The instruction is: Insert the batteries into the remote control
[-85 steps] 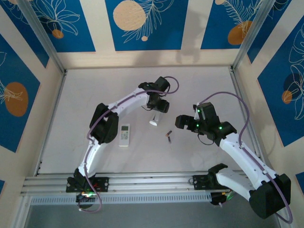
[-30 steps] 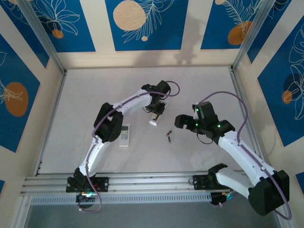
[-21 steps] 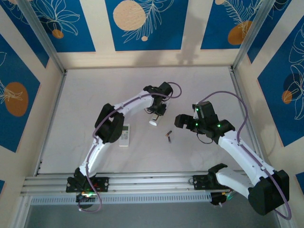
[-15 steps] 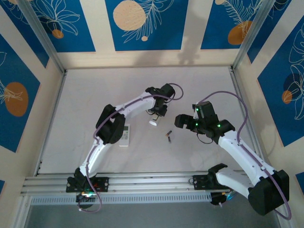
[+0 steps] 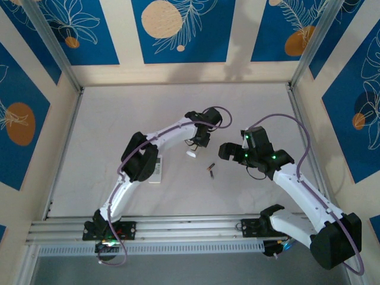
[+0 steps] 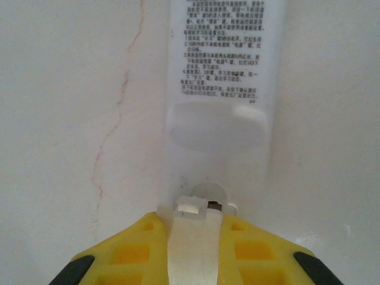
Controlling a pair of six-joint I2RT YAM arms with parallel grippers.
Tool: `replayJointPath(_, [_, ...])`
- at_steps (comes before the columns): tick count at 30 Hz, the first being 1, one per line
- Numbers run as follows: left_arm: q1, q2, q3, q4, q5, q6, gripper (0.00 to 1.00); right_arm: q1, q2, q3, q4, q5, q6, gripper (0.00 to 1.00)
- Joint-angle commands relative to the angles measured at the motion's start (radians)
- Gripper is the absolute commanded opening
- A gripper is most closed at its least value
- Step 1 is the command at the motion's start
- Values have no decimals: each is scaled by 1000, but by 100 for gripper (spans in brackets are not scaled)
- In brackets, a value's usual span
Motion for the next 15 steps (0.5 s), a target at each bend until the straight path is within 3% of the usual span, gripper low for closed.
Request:
replayJointPath(1, [-15, -34, -23, 1, 3, -25, 16, -5, -21, -3, -19, -16, 12, 98])
replayJointPath(15, [-22, -20, -25, 0, 30, -32, 16, -12, -32, -11, -22, -24, 15, 98])
